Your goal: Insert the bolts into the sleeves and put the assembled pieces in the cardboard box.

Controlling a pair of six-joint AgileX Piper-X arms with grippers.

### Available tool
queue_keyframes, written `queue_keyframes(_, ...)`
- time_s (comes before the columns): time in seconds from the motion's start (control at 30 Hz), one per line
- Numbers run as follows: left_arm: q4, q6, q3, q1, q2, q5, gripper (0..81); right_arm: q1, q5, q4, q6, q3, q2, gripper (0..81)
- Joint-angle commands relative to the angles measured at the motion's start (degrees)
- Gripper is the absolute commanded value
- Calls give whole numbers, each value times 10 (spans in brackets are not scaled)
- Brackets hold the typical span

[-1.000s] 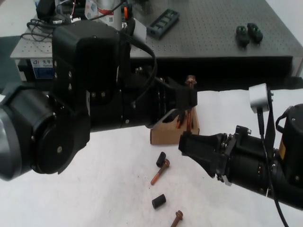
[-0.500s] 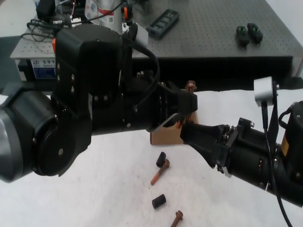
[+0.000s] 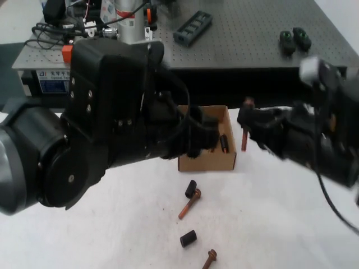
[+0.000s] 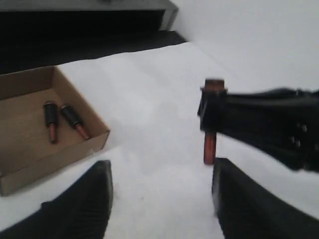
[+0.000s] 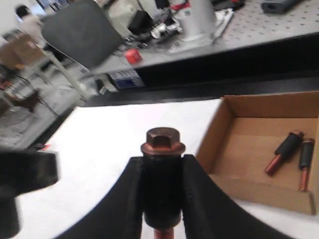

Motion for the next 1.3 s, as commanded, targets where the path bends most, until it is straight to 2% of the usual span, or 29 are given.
queue_keyframes(0.0, 61, 36, 1, 1, 5, -35, 413, -46, 8, 127, -141, -179, 185, 14)
queue_keyframes(0.23, 111, 39, 16, 1, 26, -31, 413, -40, 85, 279, -191, -419, 408, 14)
queue_keyframes(0.37, 145, 47, 16, 1, 37, -30, 413, -38, 85, 358, -193, -534, 506, 14)
queue_keyframes(0.5, 153, 56, 18, 1, 47, -30, 413, -38, 96, 437, -193, -606, 569, 2)
queue_keyframes(0.53, 153, 63, 18, 1, 50, -30, 413, -38, 96, 450, -193, -615, 578, 21)
queue_keyframes(0.6, 155, 79, 18, 1, 58, -17, 413, -38, 96, 454, -193, -619, 589, 108)
queue_keyframes(0.67, 155, 83, 18, 1, 70, 18, 413, -38, 94, 452, -193, -619, 591, 233)
queue_keyframes(0.73, 156, 84, 18, -5, 85, 23, 413, -38, 93, 448, -193, -619, 588, 373)
queue_keyframes(0.77, 156, 90, 18, -10, 94, 21, 410, -38, 93, 448, -193, -619, 584, 404)
queue_keyframes(0.97, 212, 109, -23, -50, 153, 19, 410, -49, 84, 448, -192, -619, 516, 330)
queue_keyframes(1.13, 312, 172, -111, -94, 231, -21, 410, -53, 80, 444, -196, -580, 420, 329)
queue_keyframes(1.27, 382, 194, -176, -108, 285, -59, 410, -56, 80, 444, -196, -522, 342, 329)
